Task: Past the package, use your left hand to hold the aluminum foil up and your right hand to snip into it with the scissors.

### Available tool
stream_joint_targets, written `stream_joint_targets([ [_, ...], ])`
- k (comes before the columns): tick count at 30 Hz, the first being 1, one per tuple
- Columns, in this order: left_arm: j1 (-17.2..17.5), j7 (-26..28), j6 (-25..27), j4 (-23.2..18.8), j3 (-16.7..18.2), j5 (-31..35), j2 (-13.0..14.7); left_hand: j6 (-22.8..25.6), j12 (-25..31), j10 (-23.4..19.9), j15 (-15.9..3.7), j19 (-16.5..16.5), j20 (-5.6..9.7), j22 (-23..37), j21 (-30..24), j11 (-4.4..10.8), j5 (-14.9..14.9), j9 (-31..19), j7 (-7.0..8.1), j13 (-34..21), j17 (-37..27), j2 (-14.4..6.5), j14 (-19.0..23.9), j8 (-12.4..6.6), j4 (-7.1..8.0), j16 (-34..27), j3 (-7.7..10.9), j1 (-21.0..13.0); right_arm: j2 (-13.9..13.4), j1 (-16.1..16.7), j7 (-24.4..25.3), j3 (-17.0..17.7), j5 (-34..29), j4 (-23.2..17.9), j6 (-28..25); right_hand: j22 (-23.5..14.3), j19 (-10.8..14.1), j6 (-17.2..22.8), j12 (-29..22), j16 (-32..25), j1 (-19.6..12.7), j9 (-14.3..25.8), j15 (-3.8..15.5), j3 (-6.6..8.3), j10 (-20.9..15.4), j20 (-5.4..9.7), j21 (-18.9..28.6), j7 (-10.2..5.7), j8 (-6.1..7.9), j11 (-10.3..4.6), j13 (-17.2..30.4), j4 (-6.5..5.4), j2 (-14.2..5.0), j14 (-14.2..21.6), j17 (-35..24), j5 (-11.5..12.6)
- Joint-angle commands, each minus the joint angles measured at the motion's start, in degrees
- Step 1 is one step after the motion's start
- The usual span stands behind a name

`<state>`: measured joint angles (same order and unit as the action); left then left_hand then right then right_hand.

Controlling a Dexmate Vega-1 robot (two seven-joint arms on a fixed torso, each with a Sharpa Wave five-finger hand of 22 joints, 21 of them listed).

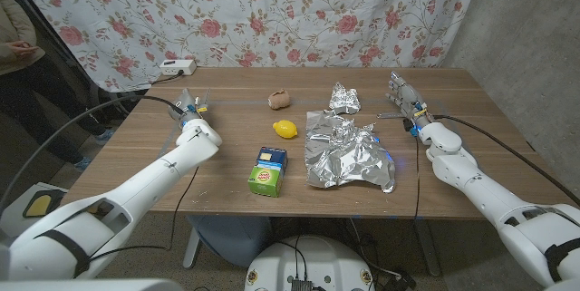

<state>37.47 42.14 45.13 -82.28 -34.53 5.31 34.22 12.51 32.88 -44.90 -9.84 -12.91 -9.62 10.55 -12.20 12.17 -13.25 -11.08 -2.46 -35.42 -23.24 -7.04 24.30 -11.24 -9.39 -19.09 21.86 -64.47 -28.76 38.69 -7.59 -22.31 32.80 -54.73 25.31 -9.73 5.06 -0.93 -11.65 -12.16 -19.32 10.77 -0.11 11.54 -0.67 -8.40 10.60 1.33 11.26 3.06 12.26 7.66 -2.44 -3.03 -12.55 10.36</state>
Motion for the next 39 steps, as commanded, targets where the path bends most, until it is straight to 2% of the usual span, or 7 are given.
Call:
stream_joint_targets([
  [1,3.7,1.5,-2.7,-6.7,2.4,0.9,2.2,1.1,0.5,-0.3,-0.40,-0.6,0.30,0.1,-0.3,0.31,0.6,-0.1,-0.37,-0.8,-0.3,-2.0,-0.1,-0.46,0.08,-0.3,-0.43,-2.3,-1.3,1.8,1.1,0.7,0.3,-3.6,-0.8,-0.2,0.0,0.0,0.0,-0.4,-0.1,0.1,-0.16,0.30,0.3,-0.40,0.2,-0.08,0.00,0.07,0.0,0.09,-0.63,-0.3,-0.1,0.1],
  [11,7.5,2.0,-6.6,-11.9,5.4,0.6,3.6,1.4,0.5,-0.4,-0.68,-0.6,0.43,0.1,-0.3,0.34,1.4,-0.1,-0.31,-0.5,-0.8,-2.1,-0.1,-0.51,0.24,-0.6,-0.83,-2.3,-2.8,3.8,2.4,1.4,0.2,-7.7,-1.7,-0.2,-0.1,-0.1,-0.1,-0.4,-0.1,0.1,-0.17,0.29,0.3,-0.44,0.2,-0.14,0.00,0.03,0.0,0.10,-0.63,-0.3,-0.1,0.1],
  [19,9.6,0.8,-16.0,-11.9,6.3,0.8,5.5,1.4,0.6,-0.1,-1.36,-0.1,0.69,0.1,0.0,0.42,2.0,-0.1,0.24,-0.5,-1.3,-2.4,-1.2,-0.36,0.54,-0.4,-1.06,-2.3,-3.4,5.0,3.0,1.6,0.1,-9.4,-1.8,-0.2,-0.1,0.0,-0.1,-0.4,-0.1,0.1,-0.15,0.30,0.4,-0.44,0.2,-0.13,0.01,0.07,0.0,0.10,-0.66,-0.4,-0.1,0.1],
  [31,10.8,-0.1,-22.7,-13.1,7.4,1.5,5.2,1.8,0.7,0.0,-1.93,-0.2,0.88,0.1,-0.1,0.40,2.3,-0.1,0.70,-0.4,-1.6,-2.6,-1.2,-0.44,0.79,-0.4,-1.18,-2.2,-5.0,7.2,4.4,2.7,0.2,-13.2,-2.6,-0.2,-0.1,-0.1,-0.2,-0.4,-0.1,0.1,-0.17,0.31,0.3,-0.52,0.2,-0.11,0.00,0.06,0.0,0.12,-0.69,-0.4,-0.1,0.1],
  [39,11.6,-2.3,-30.0,-13.8,8.2,1.0,5.6,2.1,0.9,-0.2,-2.22,0.0,1.12,0.0,0.0,0.43,2.5,-0.1,0.97,-0.4,-2.0,-2.6,-1.4,-0.45,0.78,-0.5,-1.37,-2.3,-6.1,8.9,5.2,3.7,0.7,-15.3,-2.8,-0.2,-0.2,-0.1,-0.2,-0.4,-0.1,0.1,-0.23,0.31,0.3,-0.54,0.2,-0.20,-0.01,0.04,0.0,0.13,-0.68,-0.5,-0.1,0.1],
])
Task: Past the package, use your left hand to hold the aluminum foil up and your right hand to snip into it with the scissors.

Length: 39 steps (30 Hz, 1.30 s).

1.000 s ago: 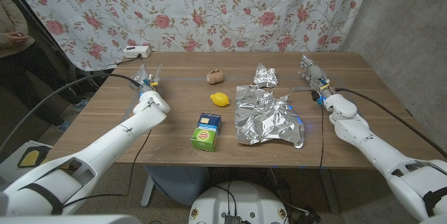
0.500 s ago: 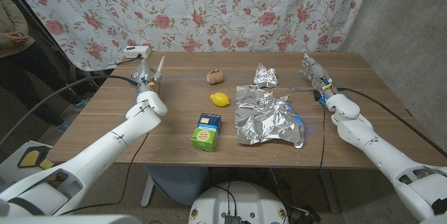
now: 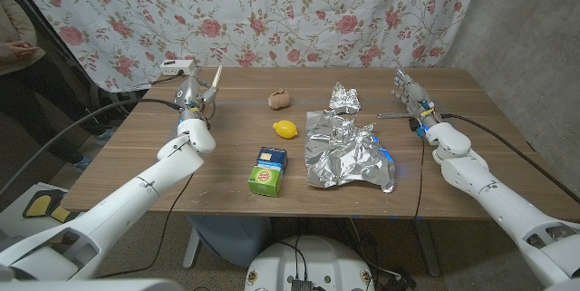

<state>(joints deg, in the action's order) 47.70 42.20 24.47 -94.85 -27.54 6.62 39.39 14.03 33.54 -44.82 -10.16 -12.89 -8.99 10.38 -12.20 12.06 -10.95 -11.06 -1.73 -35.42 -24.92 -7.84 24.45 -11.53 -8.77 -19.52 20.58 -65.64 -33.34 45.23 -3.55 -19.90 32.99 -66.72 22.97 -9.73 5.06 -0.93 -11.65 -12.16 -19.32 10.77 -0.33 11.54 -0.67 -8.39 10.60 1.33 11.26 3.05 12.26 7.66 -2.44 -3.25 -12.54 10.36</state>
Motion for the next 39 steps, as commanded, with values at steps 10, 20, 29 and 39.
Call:
stream_joint_targets([
  [10,2.9,-3.4,-12.8,-2.5,2.6,-0.7,-0.3,0.8,0.2,-0.2,-2.01,0.2,0.56,0.2,0.1,0.56,0.3,-0.1,0.38,-0.3,-0.7,-1.9,-1.7,-0.17,0.17,-0.2,-0.20,-1.3,-2.4,3.7,1.4,1.9,0.7,-5.4,-0.7,-0.2,-0.6,-0.2,-0.4,-0.3,-0.2,0.1,-0.45,0.35,-0.2,-0.83,0.1,-0.28,-0.01,0.10,0.0,0.17,-0.71,-0.4,-0.1,0.1],
  [20,4.4,-5.4,-19.0,-2.9,3.9,-1.7,-0.2,0.8,0.3,-0.1,-2.09,0.6,0.63,0.2,0.3,0.59,0.3,-0.1,0.58,-0.3,-0.9,-1.9,-1.6,-0.09,0.14,-0.2,-0.23,-1.4,-3.1,4.4,1.5,2.2,0.6,-7.0,-1.0,-0.2,-0.8,-0.2,-0.9,-0.3,-0.4,0.1,-0.59,0.40,-1.5,-0.92,0.1,-0.31,0.02,0.01,0.0,0.27,-0.70,-0.4,-0.1,0.1],
  [29,5.2,-7.9,-23.0,-2.9,5.3,-4.5,-1.1,0.9,0.4,0.0,-2.17,0.7,0.73,0.2,0.3,0.60,0.3,-0.1,0.61,-0.3,-1.1,-1.9,-1.8,-0.09,0.13,-0.2,-0.27,-1.5,-4.3,5.6,1.7,2.8,0.4,-9.0,-1.4,-0.2,-1.0,-0.2,-1.9,-0.4,-1.0,0.1,-0.46,0.70,-4.1,-1.07,0.1,-0.30,0.08,0.37,0.2,0.56,-0.85,-0.4,0.0,0.3],
  [39,5.3,-10.9,-26.8,-2.5,6.0,-6.8,-2.0,0.9,0.4,0.1,-2.09,0.8,0.76,0.2,0.3,0.60,0.4,-0.1,0.48,-0.3,-1.4,-2.0,-1.7,0.00,0.25,-0.2,-0.35,-1.5,-5.6,7.1,2.0,3.5,0.4,-11.5,-1.7,-0.1,-1.2,-0.3,-2.9,-0.4,-1.9,0.1,-0.39,1.06,-7.0,-1.29,0.2,-0.17,0.13,0.11,0.5,0.90,-0.93,-0.4,0.1,0.4],
])
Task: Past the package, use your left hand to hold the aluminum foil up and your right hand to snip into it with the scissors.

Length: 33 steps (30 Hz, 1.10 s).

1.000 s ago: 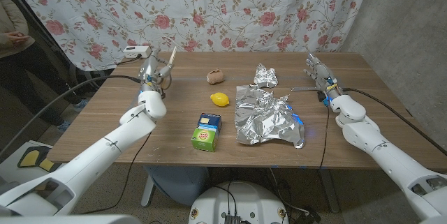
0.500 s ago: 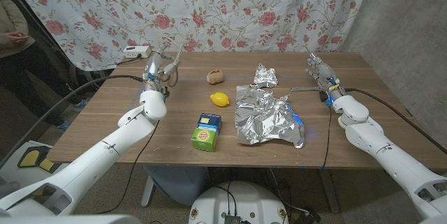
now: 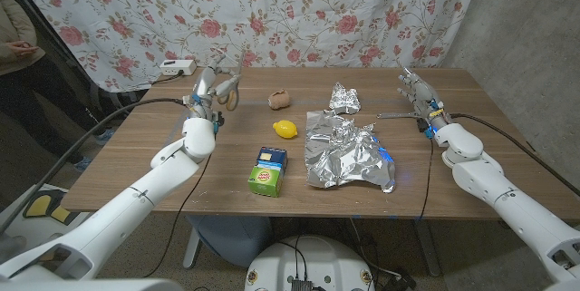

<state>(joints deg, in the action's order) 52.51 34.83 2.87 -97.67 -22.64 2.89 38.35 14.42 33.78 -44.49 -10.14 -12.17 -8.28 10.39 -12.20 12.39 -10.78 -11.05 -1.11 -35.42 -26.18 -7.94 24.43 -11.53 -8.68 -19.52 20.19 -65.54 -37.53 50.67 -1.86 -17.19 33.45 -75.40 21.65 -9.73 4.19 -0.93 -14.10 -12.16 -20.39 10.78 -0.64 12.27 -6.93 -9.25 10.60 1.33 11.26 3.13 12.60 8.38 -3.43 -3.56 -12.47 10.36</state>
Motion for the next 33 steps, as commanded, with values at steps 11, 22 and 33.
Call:
stream_joint_targets([
  [11,-0.7,-9.1,-12.5,3.7,1.0,-6.2,-1.2,0.3,0.2,-0.1,-2.21,0.3,0.19,0.2,0.4,0.31,0.2,-0.1,0.14,-0.2,-0.4,-1.8,-1.8,0.16,0.15,-0.2,-0.04,-1.7,-2.5,3.6,1.3,1.9,-0.1,-5.5,-0.5,-0.1,-0.5,-0.4,0.2,-0.3,-1.1,0.1,-0.19,0.44,0.7,-0.43,0.1,-0.14,0.12,0.21,0.3,0.23,0.12,-0.4,0.1,0.4],
  [22,-1.0,-13.5,-17.4,5.3,1.5,-9.9,-2.1,0.4,0.3,0.1,-2.36,0.3,0.39,0.2,0.4,0.32,0.1,-0.1,0.43,-0.2,-0.5,-1.9,-1.9,0.16,0.15,-0.1,-0.07,-1.9,-3.6,5.4,1.1,2.2,-0.9,-8.1,0.1,-0.1,-0.8,-0.4,-0.5,-0.4,-1.5,0.1,-0.12,0.60,-1.5,-0.65,0.1,-0.17,0.15,0.09,0.6,0.26,0.09,-0.3,0.1,0.4],
  [33,-2.0,-17.1,-20.4,6.7,1.3,-12.8,-3.4,0.6,0.3,0.1,-2.37,0.2,0.65,0.2,0.3,0.34,0.0,-0.1,0.81,-0.1,-0.7,-1.8,-2.0,0.12,0.14,-0.1,-0.14,-2.0,-4.9,7.5,1.8,3.1,-2.0,-11.4,0.5,-0.1,-0.9,-0.5,-1.9,-0.6,-2.6,0.1,0.12,1.09,-5.4,-0.75,0.2,-0.12,0.23,-0.27,1.0,0.60,-0.01,0.0,0.2,0.5],
])
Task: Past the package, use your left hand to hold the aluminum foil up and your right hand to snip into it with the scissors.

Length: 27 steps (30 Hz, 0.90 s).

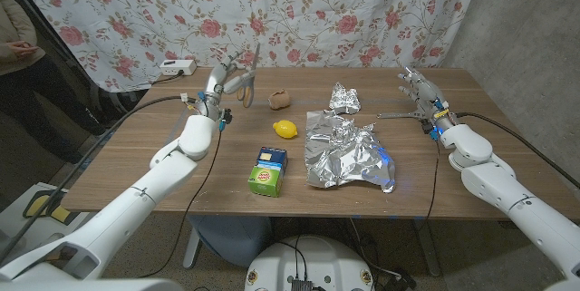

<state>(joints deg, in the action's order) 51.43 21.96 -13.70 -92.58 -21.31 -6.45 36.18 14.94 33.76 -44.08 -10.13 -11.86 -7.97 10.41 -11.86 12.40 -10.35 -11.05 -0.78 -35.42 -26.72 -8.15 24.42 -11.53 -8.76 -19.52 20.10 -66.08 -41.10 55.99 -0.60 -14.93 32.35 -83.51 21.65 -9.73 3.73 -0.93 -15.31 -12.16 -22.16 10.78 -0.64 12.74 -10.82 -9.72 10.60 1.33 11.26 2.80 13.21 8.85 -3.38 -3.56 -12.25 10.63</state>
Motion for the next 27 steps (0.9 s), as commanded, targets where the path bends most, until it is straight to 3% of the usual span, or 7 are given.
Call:
stream_joint_targets([
  [1,-0.9,-4.4,-4.1,1.8,-0.1,-3.6,-1.5,0.1,0.3,-0.3,-2.38,-0.1,0.37,0.1,0.0,0.33,-0.4,-0.1,0.50,-0.1,-0.2,-1.6,-2.0,0.12,0.22,-0.1,-0.07,-1.5,-1.5,2.3,0.5,0.9,-1.1,-3.5,0.6,-0.1,-0.4,-0.5,-0.7,-0.6,-0.9,0.1,0.10,0.65,-1.6,-0.27,0.2,-0.10,0.24,0.03,0.4,0.15,-0.07,0.0,0.0,0.3],
  [13,-2.0,-7.7,-6.5,2.9,0.0,-7.6,-3.3,0.4,0.4,-0.3,-2.37,-0.3,0.61,0.1,-0.1,0.34,-0.5,-0.2,0.71,0.0,-0.4,-1.6,-1.8,0.02,0.28,0.0,-0.15,-1.6,-2.5,2.6,-0.5,0.7,-2.3,-4.7,0.8,-0.1,-0.3,-0.7,-1.8,-0.9,-3.7,0.1,0.42,1.92,-5.0,-0.31,0.3,0.01,0.39,-0.78,1.0,0.90,-0.55,0.7,0.2,0.6],
  [27,-4.1,-12.0,-8.8,5.5,-1.4,-11.6,-6.0,0.8,0.4,-0.2,-2.35,-0.4,0.68,0.1,-0.2,0.34,-0.6,-0.2,0.74,0.1,-0.5,-1.6,-1.6,-0.10,0.31,0.0,-0.16,-1.7,-3.4,2.3,-1.8,0.0,-3.0,-6.4,-0.1,-0.1,-0.3,-1.0,-1.6,-0.9,-5.6,0.1,0.50,2.75,-5.1,-0.32,0.2,0.16,0.42,-1.06,1.3,1.25,-0.74,0.8,0.3,0.8],
])
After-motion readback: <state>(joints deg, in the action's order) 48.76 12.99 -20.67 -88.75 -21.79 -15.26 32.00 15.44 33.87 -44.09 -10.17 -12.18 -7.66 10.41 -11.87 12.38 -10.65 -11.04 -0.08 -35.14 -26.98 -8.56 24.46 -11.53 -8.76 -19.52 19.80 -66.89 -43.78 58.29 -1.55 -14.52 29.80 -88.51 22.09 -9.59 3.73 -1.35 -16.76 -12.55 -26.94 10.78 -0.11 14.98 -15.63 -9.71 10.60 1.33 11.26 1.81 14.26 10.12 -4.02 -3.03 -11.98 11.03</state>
